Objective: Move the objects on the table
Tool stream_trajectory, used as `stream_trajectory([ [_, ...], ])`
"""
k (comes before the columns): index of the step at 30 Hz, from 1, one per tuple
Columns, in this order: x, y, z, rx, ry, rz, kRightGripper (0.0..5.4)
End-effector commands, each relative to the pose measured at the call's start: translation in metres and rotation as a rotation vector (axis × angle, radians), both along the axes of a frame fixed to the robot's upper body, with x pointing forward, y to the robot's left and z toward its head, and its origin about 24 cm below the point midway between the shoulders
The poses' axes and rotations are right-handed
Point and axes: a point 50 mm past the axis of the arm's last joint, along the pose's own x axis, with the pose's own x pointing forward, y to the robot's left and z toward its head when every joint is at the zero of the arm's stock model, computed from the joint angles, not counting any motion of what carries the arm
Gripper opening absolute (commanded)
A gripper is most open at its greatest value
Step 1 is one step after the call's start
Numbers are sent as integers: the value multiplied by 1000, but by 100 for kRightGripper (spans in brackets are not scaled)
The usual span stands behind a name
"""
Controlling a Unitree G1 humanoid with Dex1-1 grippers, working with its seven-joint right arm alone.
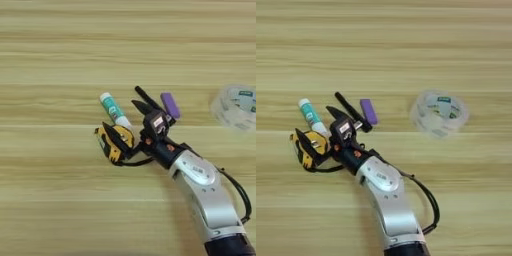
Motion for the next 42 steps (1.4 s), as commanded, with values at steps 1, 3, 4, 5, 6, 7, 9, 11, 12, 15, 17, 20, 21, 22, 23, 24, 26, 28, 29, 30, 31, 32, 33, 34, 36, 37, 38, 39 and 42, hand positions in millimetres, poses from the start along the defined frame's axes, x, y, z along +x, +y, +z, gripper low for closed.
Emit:
stream_trajectory([
  [1,8,1,15,-13,-75,8,538],
  [3,8,1,13,-17,-65,10,538],
  [4,8,2,12,-19,-61,13,538],
  [5,7,2,11,-21,-58,15,538],
  [6,7,2,11,-22,-56,15,538],
  [7,7,2,10,-24,-54,16,538],
  [9,7,3,9,-27,-50,18,538],
  [11,7,4,8,-30,-46,22,538],
  [12,7,4,7,-31,-43,23,538],
  [15,9,4,4,-39,-35,21,538],
  [17,9,4,3,-45,-30,23,538],
  [20,8,5,1,-49,-25,31,538],
  [21,8,5,1,-50,-24,35,538],
  [22,8,5,1,-51,-23,37,538],
  [23,8,6,0,-52,-22,40,538],
  [24,8,6,0,-53,-20,42,538],
  [26,8,6,-2,-57,-15,45,538],
  [28,8,7,-3,-61,-11,49,538],
  [29,8,7,-3,-64,-10,53,538],
  [30,7,7,-3,-66,-9,56,538],
  [31,7,8,-4,-67,-8,58,538],
  [32,7,8,-4,-68,-8,61,538],
  [33,6,8,-4,-67,-7,64,538],
  [34,6,9,-4,-67,-6,66,538],
  [36,5,9,-4,-64,-4,71,538],
  [37,5,9,-4,-70,-2,71,538],
  [38,5,9,-5,-74,1,70,538],
  [39,4,8,-6,-78,5,69,538],
  [42,3,7,-8,-84,15,69,538],
])
